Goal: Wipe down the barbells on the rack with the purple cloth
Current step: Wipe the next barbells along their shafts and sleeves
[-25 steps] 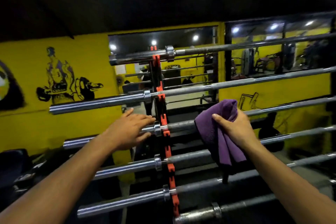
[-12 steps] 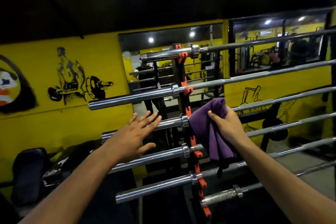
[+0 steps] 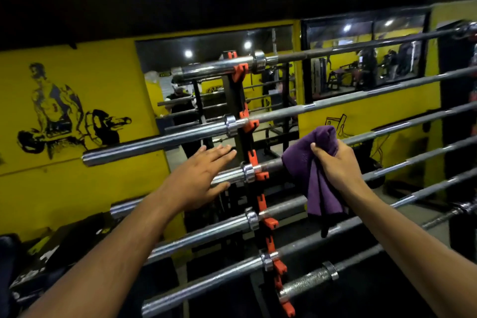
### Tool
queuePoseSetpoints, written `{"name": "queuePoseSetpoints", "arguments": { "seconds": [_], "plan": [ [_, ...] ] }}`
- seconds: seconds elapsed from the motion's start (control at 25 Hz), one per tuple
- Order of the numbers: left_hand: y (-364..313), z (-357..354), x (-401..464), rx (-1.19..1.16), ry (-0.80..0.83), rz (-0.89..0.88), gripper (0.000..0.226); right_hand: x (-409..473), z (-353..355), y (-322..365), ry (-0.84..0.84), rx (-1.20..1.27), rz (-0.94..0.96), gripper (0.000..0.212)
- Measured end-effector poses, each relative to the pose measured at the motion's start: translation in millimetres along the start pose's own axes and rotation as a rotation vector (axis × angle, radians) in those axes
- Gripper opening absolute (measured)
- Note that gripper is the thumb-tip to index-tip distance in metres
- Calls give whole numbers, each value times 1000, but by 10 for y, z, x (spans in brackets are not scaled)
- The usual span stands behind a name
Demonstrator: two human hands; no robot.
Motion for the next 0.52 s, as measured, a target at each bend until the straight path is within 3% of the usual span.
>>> {"name": "queuePoseSetpoints", "arguments": {
  "seconds": [0.2,0.32,0.4,0.52],
  "plan": [
    [616,-213,677,39,-19,-91,75,716,-254,-41,-110,54,101,17],
    [996,-289,1187,47,-21,-164,75,1239,-268,13,-280,58,142,13],
    [1181,-380,1383,62,-15,-191,74,1420,-254,199,-380,94,278,10],
    [1419,-589,1566,43,-13,-248,73,1637,-587,302,-435,-89,479,28]
  ]
}}
Point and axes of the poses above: each hand's wrist, its own x-axis towards the middle knuckle, its own z-axis out of the back of the hand, y = z × x, the point moved 9 cm from there along x, towards the middle knuckle, and after that the axes turned 11 degrees about -z, right-handed, at the moved point
